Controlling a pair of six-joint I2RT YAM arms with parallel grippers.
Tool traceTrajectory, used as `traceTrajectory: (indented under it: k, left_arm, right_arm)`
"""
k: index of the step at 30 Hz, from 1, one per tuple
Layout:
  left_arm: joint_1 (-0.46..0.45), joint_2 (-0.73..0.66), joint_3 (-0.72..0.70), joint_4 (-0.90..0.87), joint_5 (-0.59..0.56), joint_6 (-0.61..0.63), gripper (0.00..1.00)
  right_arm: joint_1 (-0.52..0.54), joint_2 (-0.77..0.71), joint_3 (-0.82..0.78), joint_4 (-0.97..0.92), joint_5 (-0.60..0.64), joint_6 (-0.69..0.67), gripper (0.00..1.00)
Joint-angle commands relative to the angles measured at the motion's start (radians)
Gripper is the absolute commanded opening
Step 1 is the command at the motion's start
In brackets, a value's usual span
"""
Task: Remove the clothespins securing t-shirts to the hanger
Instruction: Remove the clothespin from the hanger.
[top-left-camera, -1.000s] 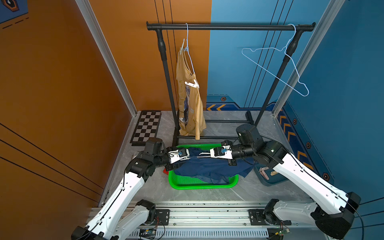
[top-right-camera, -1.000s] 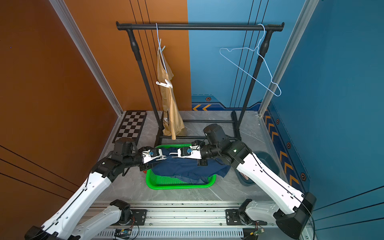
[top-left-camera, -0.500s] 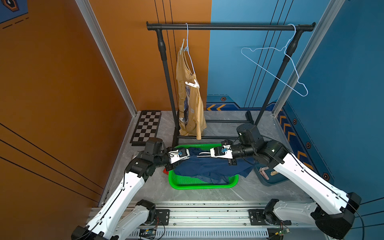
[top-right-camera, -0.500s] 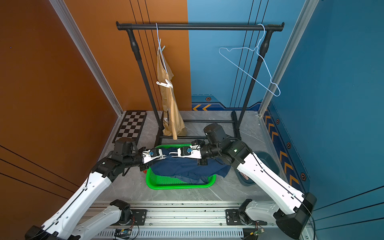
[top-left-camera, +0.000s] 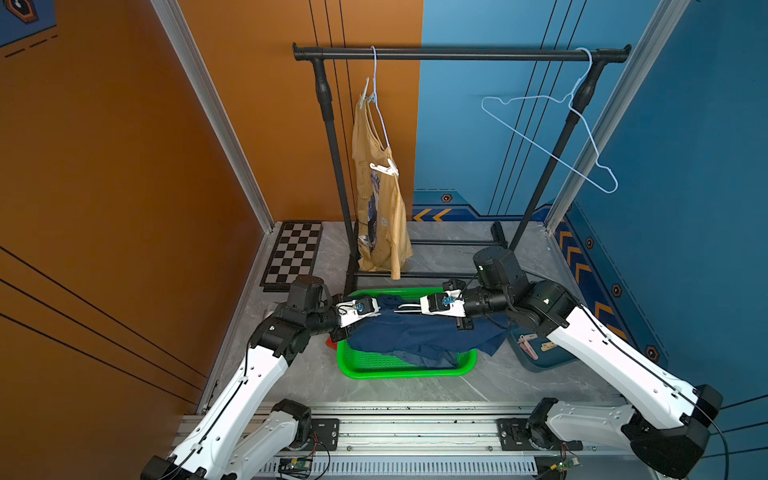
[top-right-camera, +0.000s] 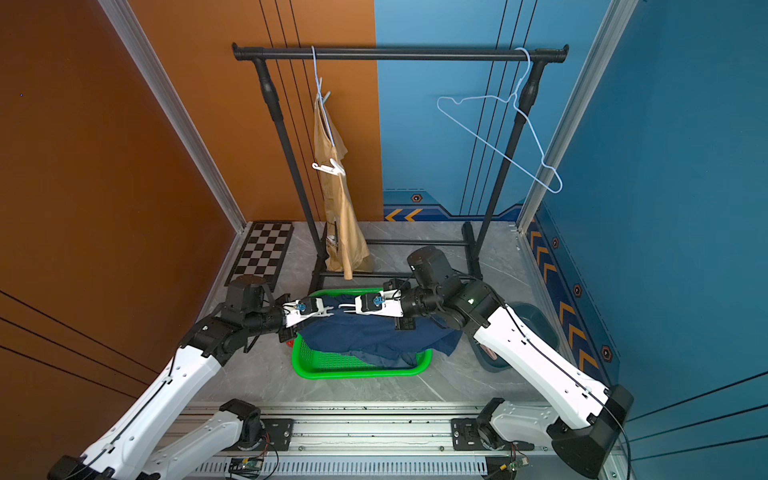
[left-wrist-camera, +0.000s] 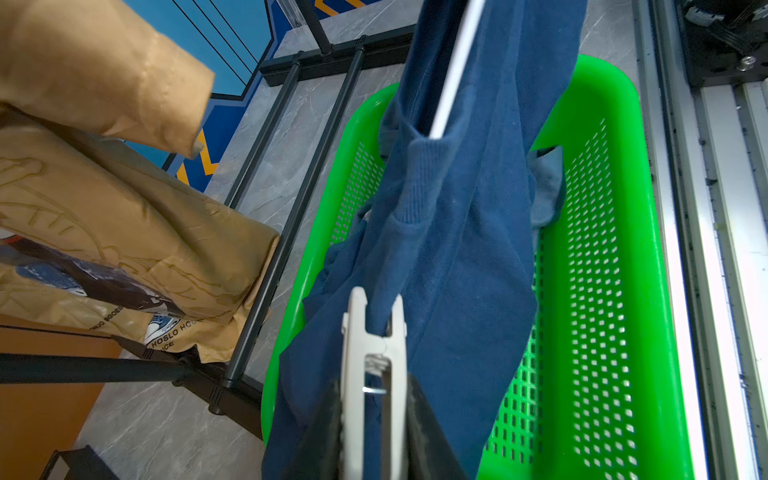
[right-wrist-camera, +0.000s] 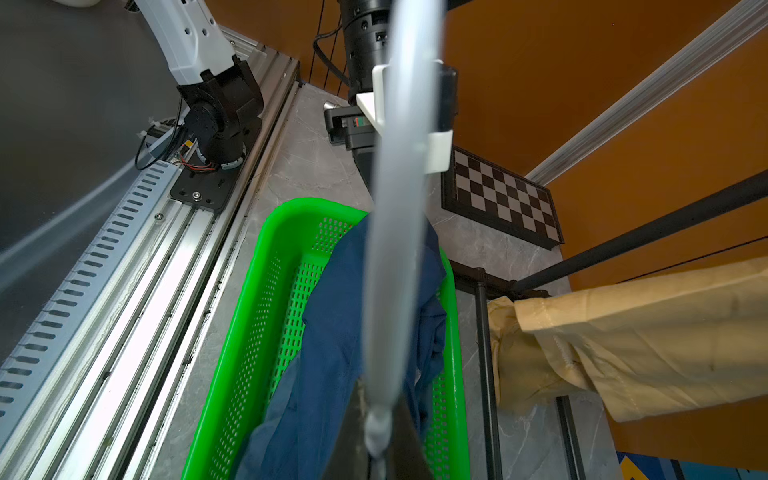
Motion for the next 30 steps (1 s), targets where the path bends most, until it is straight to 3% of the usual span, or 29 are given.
traceTrajectory:
  k: [1, 10, 17, 23, 30]
  left_arm:
    - [0.008, -0.022, 0.031, -0.025, 0.053, 0.069, 0.21]
    - [0.016, -0.058, 0.026, -0.025, 0.05, 0.054, 0.21]
    - [0.016, -0.058, 0.071, -0.025, 0.099, -0.03, 0.21]
    - [0.016, -0.062, 0.116, -0.024, 0.165, -0.115, 0.19]
    - [0.017, -0.133, 0.113, -0.025, 0.158, -0.154, 0.2]
  right_arm:
    - [-0.016, -0.011, 0.019, -0.075, -0.032, -0.084, 0.0]
    - [-0.065, 0.012, 0.035, -0.074, -0.042, -0.086, 0.0]
    - [-0.086, 0.074, 0.076, -0.06, -0.072, -0.065, 0.0]
    - [-0.075, 0.142, 0.13, 0.038, -0.105, 0.014, 0.0]
    - [-0.043, 0.225, 0.218, 0.134, -0.125, 0.133, 0.0]
